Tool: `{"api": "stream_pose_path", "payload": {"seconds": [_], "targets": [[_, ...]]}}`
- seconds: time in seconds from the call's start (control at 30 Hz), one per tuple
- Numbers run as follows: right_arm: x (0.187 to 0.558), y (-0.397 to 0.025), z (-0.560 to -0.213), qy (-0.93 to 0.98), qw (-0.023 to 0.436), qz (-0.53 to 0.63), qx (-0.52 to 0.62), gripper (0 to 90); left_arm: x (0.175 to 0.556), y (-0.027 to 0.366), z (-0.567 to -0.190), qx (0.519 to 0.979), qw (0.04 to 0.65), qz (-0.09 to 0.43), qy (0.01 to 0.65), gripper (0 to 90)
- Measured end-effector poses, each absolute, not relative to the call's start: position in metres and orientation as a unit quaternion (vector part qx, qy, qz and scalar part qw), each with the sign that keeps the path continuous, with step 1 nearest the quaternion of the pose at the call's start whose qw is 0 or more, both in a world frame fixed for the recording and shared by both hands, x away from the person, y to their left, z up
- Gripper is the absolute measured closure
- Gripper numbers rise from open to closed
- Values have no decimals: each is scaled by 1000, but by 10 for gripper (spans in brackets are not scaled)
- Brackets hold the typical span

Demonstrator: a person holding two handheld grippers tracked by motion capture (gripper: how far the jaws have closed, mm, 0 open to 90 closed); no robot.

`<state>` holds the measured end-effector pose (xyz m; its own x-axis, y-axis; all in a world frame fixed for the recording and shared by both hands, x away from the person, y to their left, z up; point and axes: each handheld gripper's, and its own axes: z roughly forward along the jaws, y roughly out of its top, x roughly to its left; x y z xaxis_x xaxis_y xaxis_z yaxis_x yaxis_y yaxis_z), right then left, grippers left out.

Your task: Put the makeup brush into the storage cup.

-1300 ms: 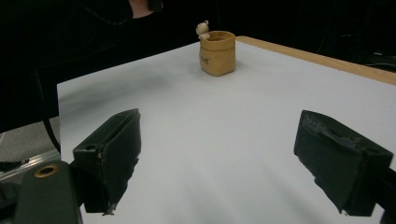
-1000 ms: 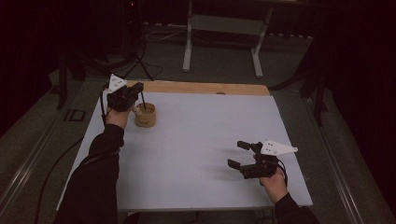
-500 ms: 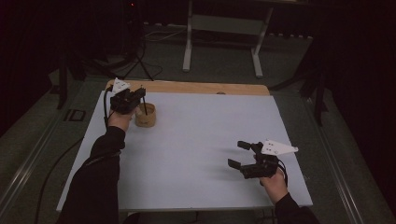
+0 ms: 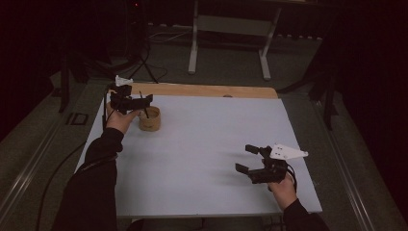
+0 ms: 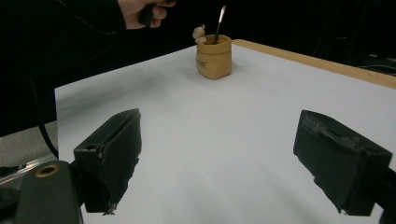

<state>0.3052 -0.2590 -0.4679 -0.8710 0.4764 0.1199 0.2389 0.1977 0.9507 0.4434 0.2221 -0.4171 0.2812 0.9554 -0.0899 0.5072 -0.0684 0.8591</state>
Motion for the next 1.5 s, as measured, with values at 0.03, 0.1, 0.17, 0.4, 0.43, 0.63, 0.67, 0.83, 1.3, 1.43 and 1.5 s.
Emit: {"api": "stream_pose_path", "payload": {"seconds": [0.03,0.1,0.17,0.4,0.43,0.63,0.67,0.83,1.3,1.43,1.5], "targets": [[305,-259,-468,768,101,588,233,151,442,225,-413,682,430,251,536,34],[305,-259,-468,767,101,589,233,151,441,226,-411,683,428,247,538,23],[305,-259,-468,767,102,589,233,151,439,229,-408,679,433,236,544,15],[305,-259,-467,767,102,589,234,151,426,227,-400,679,461,224,526,0],[305,-259,-467,767,102,589,234,151,426,227,-400,679,461,224,526,0],[305,-258,-467,768,101,588,232,151,412,224,-396,688,477,216,503,0],[305,-258,-467,768,100,588,233,151,412,224,-396,688,477,216,503,0],[304,-257,-468,769,102,587,233,150,399,225,-393,696,488,218,480,0],[304,-255,-470,773,96,583,231,151,357,220,-406,716,521,189,424,0],[304,-255,-471,774,97,581,231,150,344,216,-413,729,527,187,395,0],[303,-256,-471,774,96,581,233,150,337,215,-416,732,534,186,380,0]]}}
